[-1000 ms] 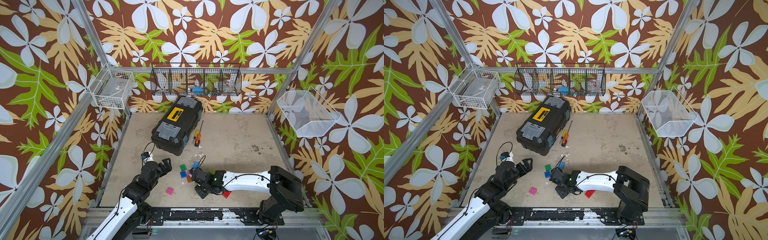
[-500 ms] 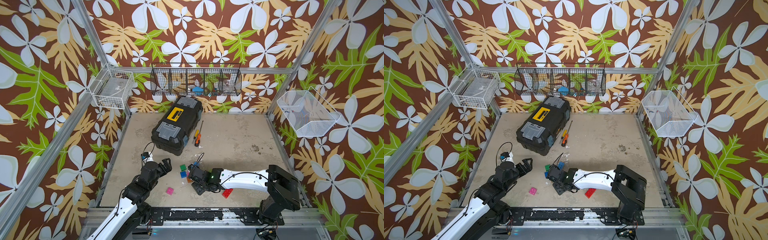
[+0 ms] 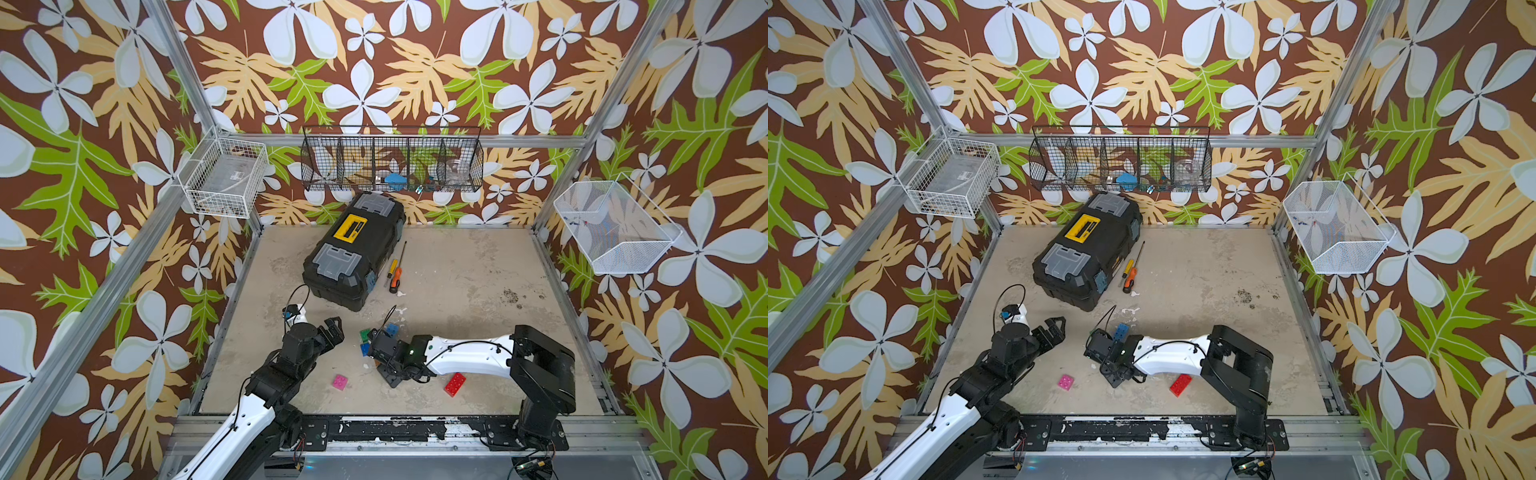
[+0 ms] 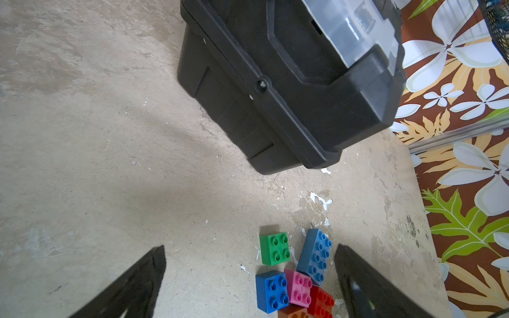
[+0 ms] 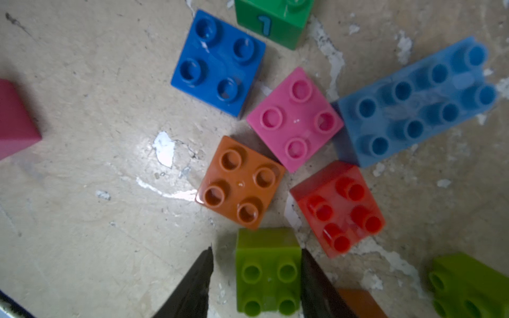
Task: Assemble the letter h with lego
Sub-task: Pick up the lego brick from the center of the board, then place the lego brick at the center of the board.
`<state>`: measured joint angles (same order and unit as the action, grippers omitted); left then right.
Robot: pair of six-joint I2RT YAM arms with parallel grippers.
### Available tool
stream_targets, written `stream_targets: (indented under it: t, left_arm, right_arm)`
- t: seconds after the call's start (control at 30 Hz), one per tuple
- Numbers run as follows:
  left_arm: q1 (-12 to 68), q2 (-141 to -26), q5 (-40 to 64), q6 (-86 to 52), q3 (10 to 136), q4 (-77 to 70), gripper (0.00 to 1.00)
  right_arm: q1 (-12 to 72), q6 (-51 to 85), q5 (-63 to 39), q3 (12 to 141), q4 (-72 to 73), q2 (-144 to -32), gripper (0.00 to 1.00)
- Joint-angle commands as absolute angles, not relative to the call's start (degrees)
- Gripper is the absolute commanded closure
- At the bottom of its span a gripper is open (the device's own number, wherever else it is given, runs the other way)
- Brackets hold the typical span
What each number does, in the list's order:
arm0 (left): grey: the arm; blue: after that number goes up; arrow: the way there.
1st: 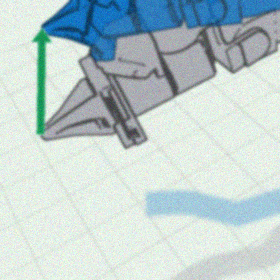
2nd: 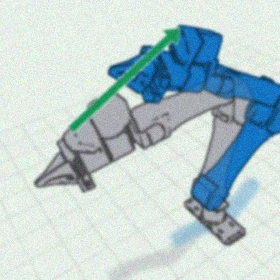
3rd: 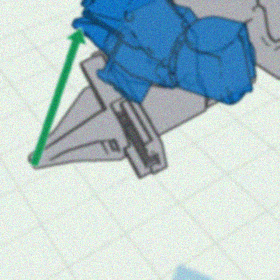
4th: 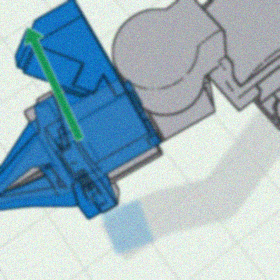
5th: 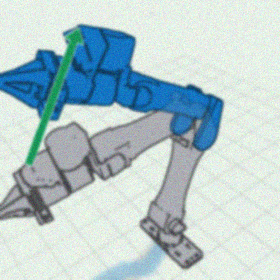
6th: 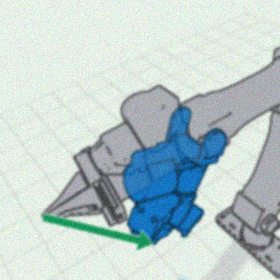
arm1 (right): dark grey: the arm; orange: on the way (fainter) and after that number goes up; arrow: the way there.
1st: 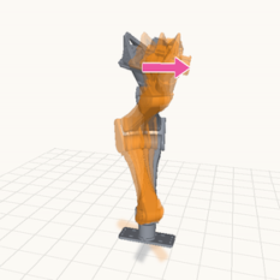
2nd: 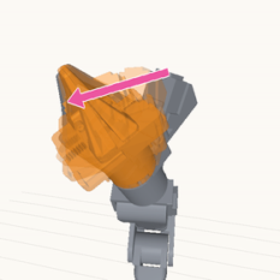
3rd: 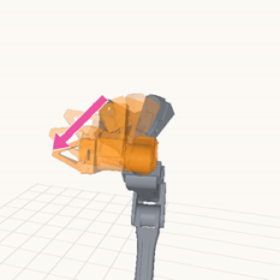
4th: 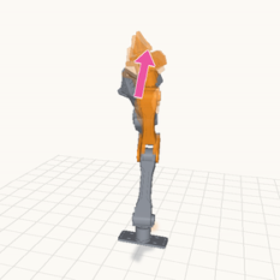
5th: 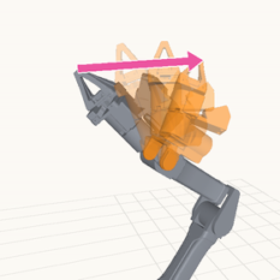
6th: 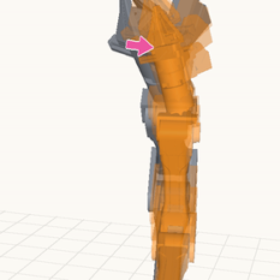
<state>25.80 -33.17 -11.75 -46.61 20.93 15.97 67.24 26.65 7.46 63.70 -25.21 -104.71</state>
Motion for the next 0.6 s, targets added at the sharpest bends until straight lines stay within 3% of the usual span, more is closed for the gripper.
stream_targets:
  t: [0.0,0.1,0.3,0.43,0.57]
  left_arm:
    - [25.8,-33.3,-11.5,-46.4,20.9,14.9,0.0]
    - [25.8,-33.4,-11.5,-46.5,20.9,14.9,0.0]
    - [25.8,-33.5,-11.5,-46.5,21.0,15.1,0.0]
    - [25.8,-34.0,-11.5,-47.0,21.9,16.3,0.0]
    - [26.1,-35.2,-8.6,-47.9,22.0,14.9,0.0]
  right_arm:
    - [67.3,25.6,7.8,64.4,-25.7,-104.9,0.6]
    - [67.3,26.1,8.2,64.4,-27.1,-103.3,0.65]
    - [64.9,28.3,7.2,62.5,-29.7,-94.9,0.65]
    - [55.3,28.8,5.4,59.3,-27.9,-88.1,0.65]
    - [43.4,27.5,5.0,57.6,-24.6,-88.4,0.65]
